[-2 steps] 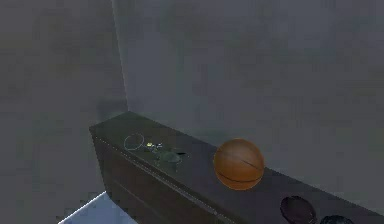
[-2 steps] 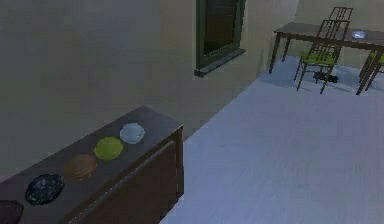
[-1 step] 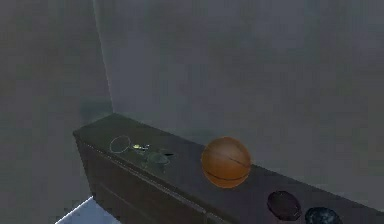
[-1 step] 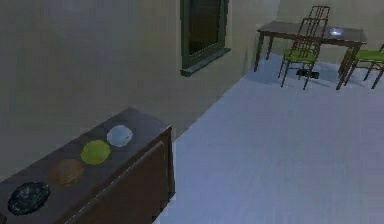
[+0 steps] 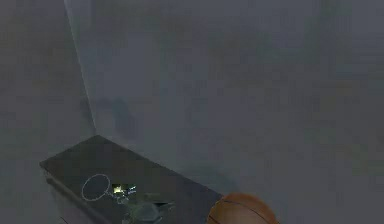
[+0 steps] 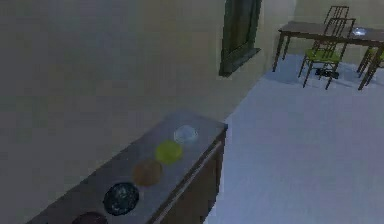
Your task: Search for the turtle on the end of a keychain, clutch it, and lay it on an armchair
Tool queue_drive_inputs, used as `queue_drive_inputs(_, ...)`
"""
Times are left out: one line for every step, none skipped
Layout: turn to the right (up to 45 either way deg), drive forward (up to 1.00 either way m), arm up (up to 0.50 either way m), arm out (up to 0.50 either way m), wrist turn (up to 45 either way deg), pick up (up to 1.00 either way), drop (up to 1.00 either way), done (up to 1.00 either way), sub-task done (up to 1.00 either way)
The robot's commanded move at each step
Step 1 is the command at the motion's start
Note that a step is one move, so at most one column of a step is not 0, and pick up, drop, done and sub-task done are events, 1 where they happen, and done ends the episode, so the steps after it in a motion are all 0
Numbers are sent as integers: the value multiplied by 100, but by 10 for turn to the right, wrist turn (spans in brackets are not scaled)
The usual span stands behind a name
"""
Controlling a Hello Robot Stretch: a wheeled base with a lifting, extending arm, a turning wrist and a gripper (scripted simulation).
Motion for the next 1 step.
queue_drive_inputs(-450, 0, 0, 0, 0, 0, 0, 0, 0)
